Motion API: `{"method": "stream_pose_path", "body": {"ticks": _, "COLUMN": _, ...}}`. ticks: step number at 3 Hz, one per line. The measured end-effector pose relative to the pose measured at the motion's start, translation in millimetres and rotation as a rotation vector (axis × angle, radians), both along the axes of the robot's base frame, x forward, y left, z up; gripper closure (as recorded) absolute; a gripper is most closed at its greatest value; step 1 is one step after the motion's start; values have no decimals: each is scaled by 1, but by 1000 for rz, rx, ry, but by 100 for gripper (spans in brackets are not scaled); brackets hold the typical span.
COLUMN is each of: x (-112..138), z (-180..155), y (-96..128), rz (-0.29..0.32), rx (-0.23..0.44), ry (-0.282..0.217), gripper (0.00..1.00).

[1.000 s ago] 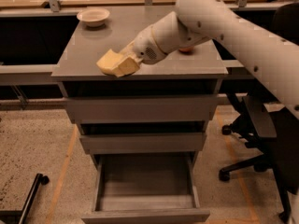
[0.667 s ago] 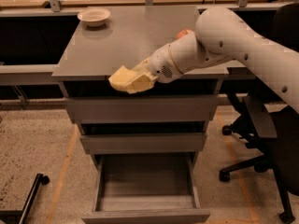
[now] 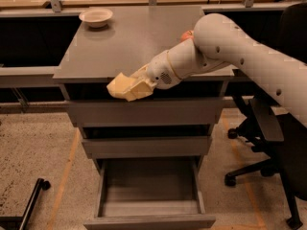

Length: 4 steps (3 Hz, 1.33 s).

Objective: Place sponge into bottom drawer

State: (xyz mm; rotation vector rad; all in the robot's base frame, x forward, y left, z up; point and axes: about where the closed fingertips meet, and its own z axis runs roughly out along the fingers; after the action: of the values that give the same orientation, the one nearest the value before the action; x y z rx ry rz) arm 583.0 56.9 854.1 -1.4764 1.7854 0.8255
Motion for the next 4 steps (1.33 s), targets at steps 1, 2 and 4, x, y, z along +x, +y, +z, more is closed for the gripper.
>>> {"method": "stream_pose_path", "body": {"ticks": 1, "x": -14, "z": -20, "y": 5, "rz": -3, "rx": 47, "ry": 7, "gripper": 100}}
{"method": "stream_pose_path", "body": {"ticks": 2, "x": -35, "z": -63, "y": 8, "rz": -24, "rx": 70, "ry": 55, "gripper": 100}}
{"method": "stream_pose_path", "body": {"ticks": 4, "x": -70, "z": -152, "y": 16, "rz": -22, "rx": 149, "ry": 210, "gripper": 100}}
